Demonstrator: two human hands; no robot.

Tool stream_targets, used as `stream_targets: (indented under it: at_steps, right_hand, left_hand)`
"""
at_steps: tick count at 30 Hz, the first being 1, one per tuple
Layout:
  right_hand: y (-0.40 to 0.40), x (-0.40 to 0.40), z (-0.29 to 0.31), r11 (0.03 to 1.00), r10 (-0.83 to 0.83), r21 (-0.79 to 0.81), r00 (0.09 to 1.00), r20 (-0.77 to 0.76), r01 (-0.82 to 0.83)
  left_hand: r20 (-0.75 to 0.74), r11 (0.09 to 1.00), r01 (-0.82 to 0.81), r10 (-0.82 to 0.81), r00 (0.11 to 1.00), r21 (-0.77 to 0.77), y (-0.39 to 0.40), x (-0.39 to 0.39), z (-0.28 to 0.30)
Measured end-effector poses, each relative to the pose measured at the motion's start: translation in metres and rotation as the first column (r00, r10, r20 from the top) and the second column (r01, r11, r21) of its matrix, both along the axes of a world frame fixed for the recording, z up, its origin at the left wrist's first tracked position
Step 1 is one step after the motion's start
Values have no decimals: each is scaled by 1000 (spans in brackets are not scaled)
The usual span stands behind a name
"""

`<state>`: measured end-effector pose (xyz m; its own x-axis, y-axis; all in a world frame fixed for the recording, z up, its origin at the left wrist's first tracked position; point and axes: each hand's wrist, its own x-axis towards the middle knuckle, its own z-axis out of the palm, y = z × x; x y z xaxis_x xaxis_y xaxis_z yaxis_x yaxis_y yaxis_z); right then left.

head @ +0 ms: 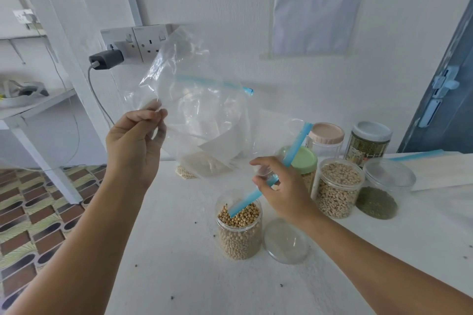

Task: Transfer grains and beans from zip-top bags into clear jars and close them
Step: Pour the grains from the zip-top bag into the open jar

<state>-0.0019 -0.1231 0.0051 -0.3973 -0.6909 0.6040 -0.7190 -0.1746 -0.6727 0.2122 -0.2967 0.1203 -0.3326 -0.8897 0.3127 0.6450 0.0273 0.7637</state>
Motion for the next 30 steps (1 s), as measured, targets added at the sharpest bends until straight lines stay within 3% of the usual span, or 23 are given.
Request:
stream_targets:
  at_steps: [6, 10, 14, 17, 22, 26, 28, 30]
  right_hand:
    - [2, 2, 11, 996, 80, 4, 964, 253, -84]
    - [-4, 5, 25, 984, 180, -112, 819, 545, -141]
    - [-12, 7, 36, 985, 174, -97, 775, 607, -145]
    - [-15, 8, 38, 983, 180, -90, 717, 673, -162]
    - [-9, 1, 46, 986, 163, -98, 703, 692, -132]
    - [1, -12, 64, 981, 191, -162, 726, 661, -110]
    - [8, -22, 77, 977, 203, -176, 751, 628, -117]
    - [16, -30, 90, 969, 242, -197, 755, 610, -152]
  left_hand:
    - [-14, 985, -85, 88, 996, 150, -17, 8, -15]
    - [43, 944, -167, 162, 986, 286, -28, 12, -33]
    - [97, 868, -225, 202, 974, 443, -32, 13, -48]
    - [124, 850, -240, 206, 971, 470, -25, 14, -56]
    - [397, 937, -272, 169, 902, 220, -4, 26, -59]
    - [686, 977, -167, 211, 696, -131, 9, 40, -52]
    - [730, 956, -148, 290, 619, -255, 18, 43, -38]
    - [715, 949, -89, 289, 637, -304, 34, 39, -15]
